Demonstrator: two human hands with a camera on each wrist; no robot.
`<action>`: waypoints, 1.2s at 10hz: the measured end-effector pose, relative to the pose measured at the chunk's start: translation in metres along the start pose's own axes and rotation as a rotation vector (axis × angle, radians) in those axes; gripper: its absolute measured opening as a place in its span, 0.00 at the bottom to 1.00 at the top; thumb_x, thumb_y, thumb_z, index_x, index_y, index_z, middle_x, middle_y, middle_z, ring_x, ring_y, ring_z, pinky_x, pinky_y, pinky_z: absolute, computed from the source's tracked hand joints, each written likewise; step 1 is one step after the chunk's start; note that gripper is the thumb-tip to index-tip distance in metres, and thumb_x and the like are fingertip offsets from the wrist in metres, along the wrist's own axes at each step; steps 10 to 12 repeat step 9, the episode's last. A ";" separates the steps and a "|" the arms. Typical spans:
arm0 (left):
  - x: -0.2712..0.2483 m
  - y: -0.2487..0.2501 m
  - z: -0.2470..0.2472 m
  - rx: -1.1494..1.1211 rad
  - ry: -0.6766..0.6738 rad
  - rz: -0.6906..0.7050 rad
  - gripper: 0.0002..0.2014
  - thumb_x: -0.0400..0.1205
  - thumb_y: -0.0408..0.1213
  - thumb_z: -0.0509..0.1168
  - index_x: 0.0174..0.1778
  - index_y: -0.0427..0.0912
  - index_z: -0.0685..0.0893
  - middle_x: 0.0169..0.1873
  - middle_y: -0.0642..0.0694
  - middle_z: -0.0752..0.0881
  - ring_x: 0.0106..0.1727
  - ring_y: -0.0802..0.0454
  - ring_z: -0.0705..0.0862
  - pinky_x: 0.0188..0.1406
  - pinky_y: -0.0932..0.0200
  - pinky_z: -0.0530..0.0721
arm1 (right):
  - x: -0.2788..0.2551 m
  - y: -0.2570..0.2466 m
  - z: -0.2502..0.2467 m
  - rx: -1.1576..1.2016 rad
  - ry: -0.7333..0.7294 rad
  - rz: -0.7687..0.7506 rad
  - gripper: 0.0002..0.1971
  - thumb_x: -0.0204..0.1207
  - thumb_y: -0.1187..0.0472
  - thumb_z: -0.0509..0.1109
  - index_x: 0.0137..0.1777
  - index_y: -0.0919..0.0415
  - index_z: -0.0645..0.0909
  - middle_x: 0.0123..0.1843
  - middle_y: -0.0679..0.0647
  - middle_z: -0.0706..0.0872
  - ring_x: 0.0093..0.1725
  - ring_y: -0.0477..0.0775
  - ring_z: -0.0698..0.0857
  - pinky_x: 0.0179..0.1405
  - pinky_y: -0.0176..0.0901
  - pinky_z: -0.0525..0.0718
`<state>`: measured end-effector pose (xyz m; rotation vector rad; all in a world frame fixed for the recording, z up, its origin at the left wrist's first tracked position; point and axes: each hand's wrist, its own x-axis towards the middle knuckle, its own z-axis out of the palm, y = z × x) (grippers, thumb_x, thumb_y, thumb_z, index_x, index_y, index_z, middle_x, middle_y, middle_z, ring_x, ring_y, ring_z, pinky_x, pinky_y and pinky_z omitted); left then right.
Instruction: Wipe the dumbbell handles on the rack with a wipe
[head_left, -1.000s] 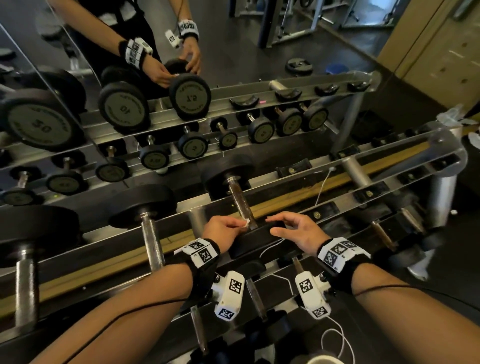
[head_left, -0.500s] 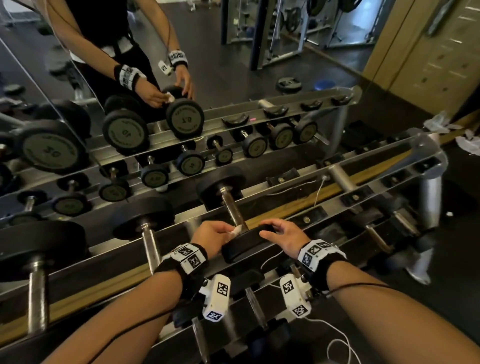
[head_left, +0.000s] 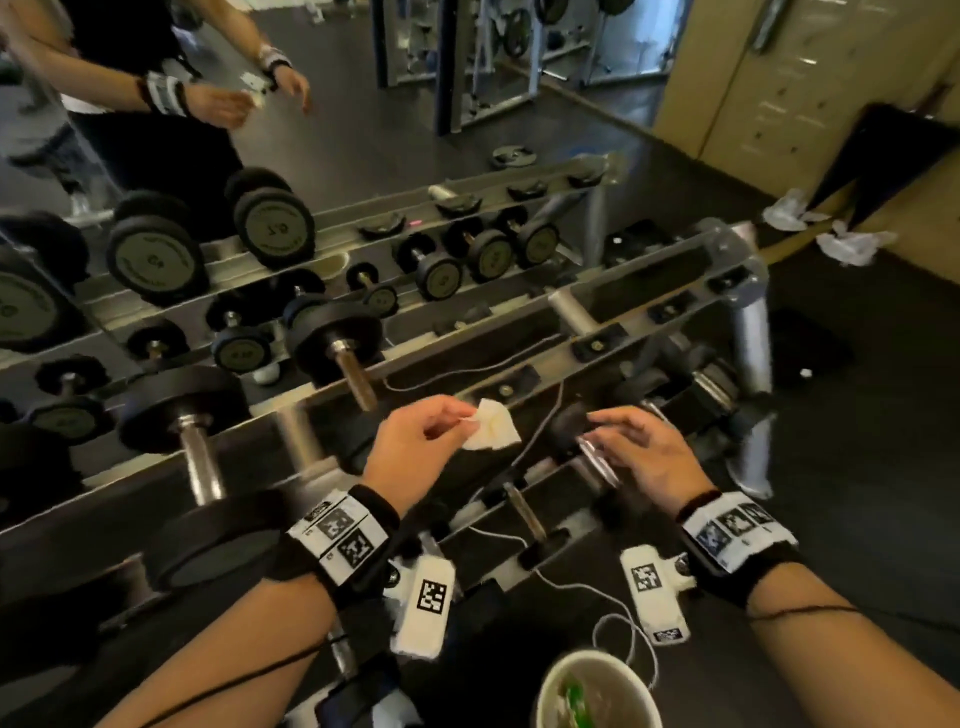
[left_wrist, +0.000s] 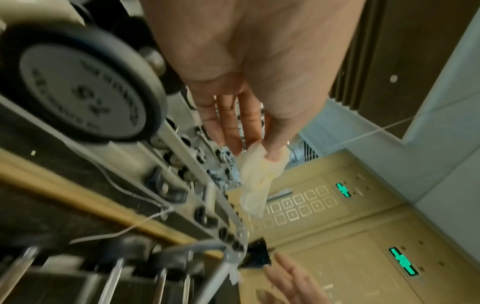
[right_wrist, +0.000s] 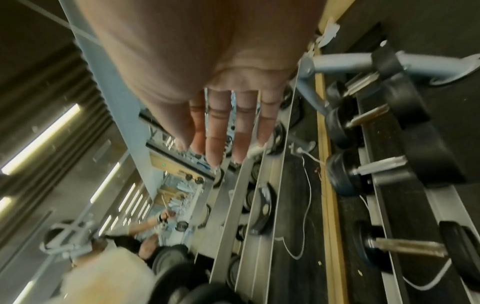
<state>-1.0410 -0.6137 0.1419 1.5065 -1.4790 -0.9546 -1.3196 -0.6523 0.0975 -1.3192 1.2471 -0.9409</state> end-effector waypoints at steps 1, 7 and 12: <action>-0.024 -0.002 0.062 -0.011 -0.125 -0.052 0.06 0.78 0.33 0.74 0.44 0.50 0.90 0.38 0.49 0.92 0.38 0.63 0.86 0.43 0.75 0.79 | -0.056 0.002 -0.055 0.005 0.124 -0.061 0.10 0.78 0.73 0.67 0.52 0.60 0.85 0.45 0.61 0.90 0.44 0.45 0.89 0.48 0.34 0.86; -0.138 -0.057 0.252 0.044 -0.807 -0.726 0.05 0.86 0.34 0.64 0.50 0.41 0.85 0.43 0.41 0.84 0.29 0.59 0.83 0.29 0.68 0.78 | -0.257 0.051 -0.148 0.036 0.461 -0.027 0.09 0.77 0.75 0.69 0.49 0.62 0.86 0.38 0.58 0.88 0.42 0.45 0.89 0.44 0.34 0.86; -0.122 -0.045 0.243 0.013 -0.656 -0.531 0.12 0.87 0.37 0.62 0.63 0.38 0.84 0.53 0.42 0.88 0.46 0.51 0.83 0.42 0.63 0.78 | -0.257 0.048 -0.146 0.003 0.440 -0.067 0.09 0.77 0.72 0.70 0.49 0.59 0.87 0.39 0.55 0.90 0.44 0.48 0.89 0.45 0.35 0.86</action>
